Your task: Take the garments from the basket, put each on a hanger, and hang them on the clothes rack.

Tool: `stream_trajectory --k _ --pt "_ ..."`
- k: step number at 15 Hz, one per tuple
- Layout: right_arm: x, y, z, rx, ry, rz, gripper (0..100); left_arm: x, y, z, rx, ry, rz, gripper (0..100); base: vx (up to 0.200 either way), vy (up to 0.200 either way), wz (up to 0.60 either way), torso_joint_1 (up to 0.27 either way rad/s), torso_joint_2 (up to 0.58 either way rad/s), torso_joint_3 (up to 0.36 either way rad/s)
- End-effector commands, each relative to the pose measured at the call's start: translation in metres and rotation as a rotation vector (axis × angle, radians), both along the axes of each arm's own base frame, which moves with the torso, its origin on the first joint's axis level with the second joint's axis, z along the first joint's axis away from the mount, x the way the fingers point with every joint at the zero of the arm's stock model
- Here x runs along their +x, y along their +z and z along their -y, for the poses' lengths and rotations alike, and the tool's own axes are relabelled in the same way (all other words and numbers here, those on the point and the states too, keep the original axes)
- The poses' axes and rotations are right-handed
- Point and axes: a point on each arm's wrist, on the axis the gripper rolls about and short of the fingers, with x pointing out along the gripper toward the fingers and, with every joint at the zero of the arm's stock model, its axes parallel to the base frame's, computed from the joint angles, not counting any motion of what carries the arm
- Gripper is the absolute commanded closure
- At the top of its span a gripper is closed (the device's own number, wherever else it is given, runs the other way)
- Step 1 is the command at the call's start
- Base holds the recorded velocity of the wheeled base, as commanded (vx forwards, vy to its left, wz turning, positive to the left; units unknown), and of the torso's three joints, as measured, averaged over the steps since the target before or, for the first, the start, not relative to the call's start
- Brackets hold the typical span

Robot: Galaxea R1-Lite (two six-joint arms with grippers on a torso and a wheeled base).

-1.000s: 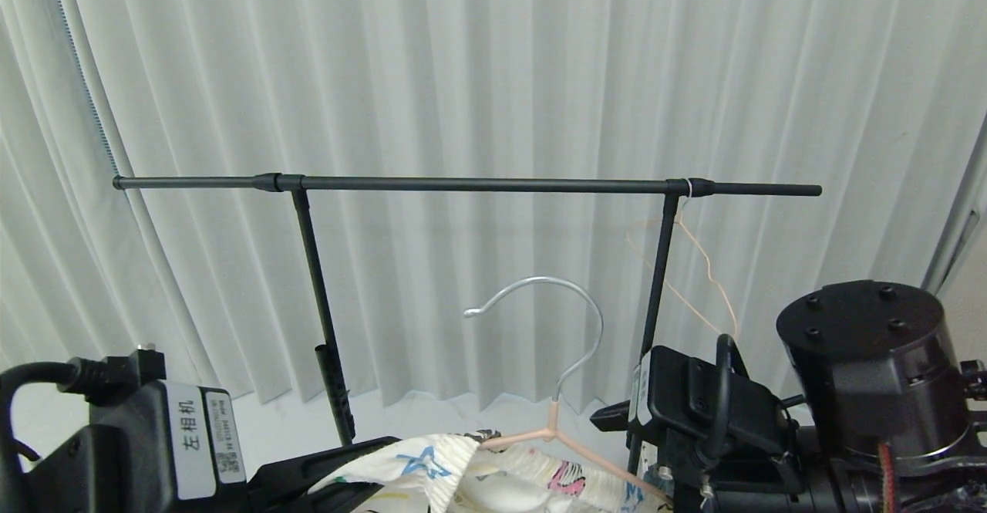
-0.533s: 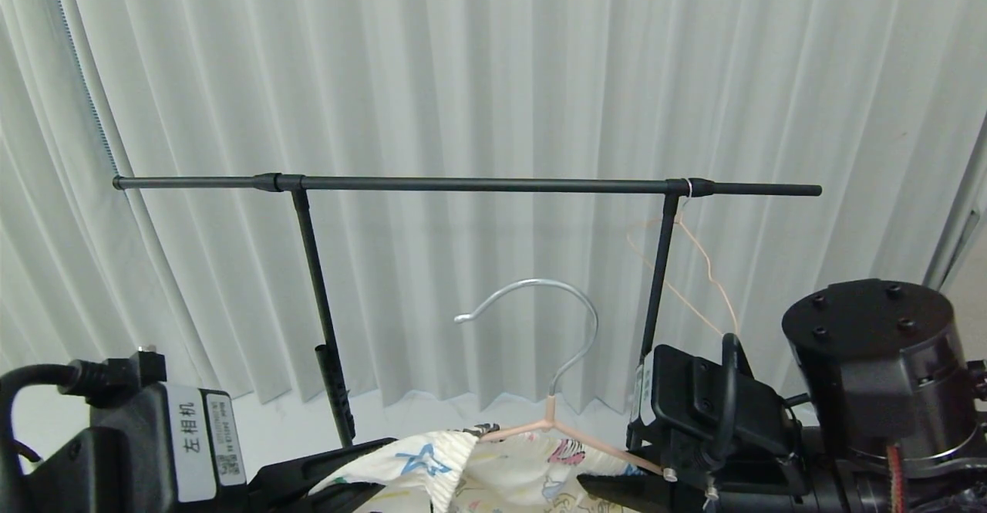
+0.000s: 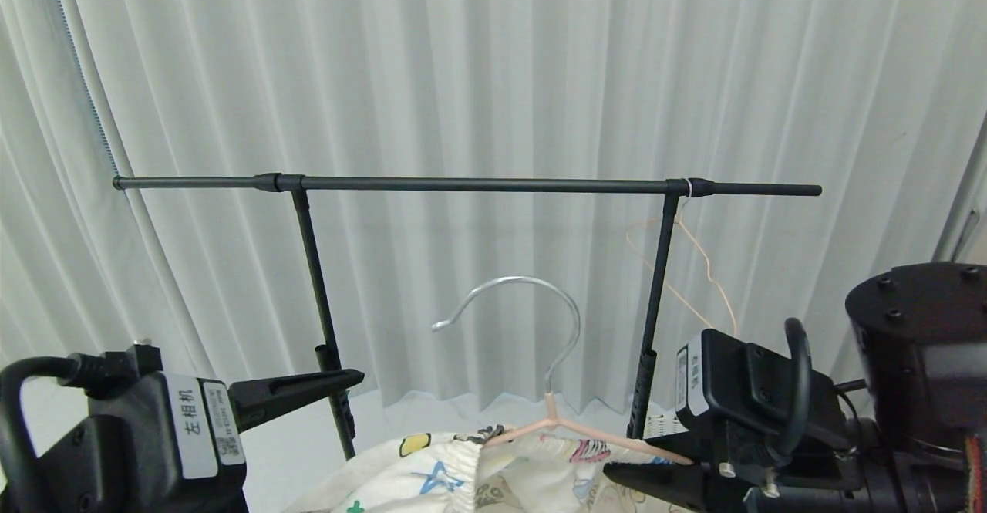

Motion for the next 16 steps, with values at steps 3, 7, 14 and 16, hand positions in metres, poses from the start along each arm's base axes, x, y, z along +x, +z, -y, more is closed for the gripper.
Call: stream_trajectory --k 3,7,14,16 --pt "0.003 0.011 0.027 0.012 -0.08 0.011 100 -0.004 -0.012 -0.019 0.0 0.067 -0.007 0 0.0 0.0 0.0 0.0 0.0 0.0" --pt "0.011 0.017 0.038 0.031 -0.13 0.051 100 -0.016 -0.048 -0.055 0.039 0.214 -0.045 0 0.0 0.0 0.0 0.0 0.0 0.0" --pt "0.007 0.025 0.041 0.041 -0.09 0.121 100 -0.006 -0.069 -0.053 -0.039 0.357 -0.298 0 0.0 0.0 0.0 0.0 0.0 0.0" --pt "0.006 0.027 0.042 0.047 -0.091 0.128 100 -0.005 -0.077 -0.052 -0.006 0.36 -0.328 0 0.0 0.0 0.0 0.0 0.0 0.0"
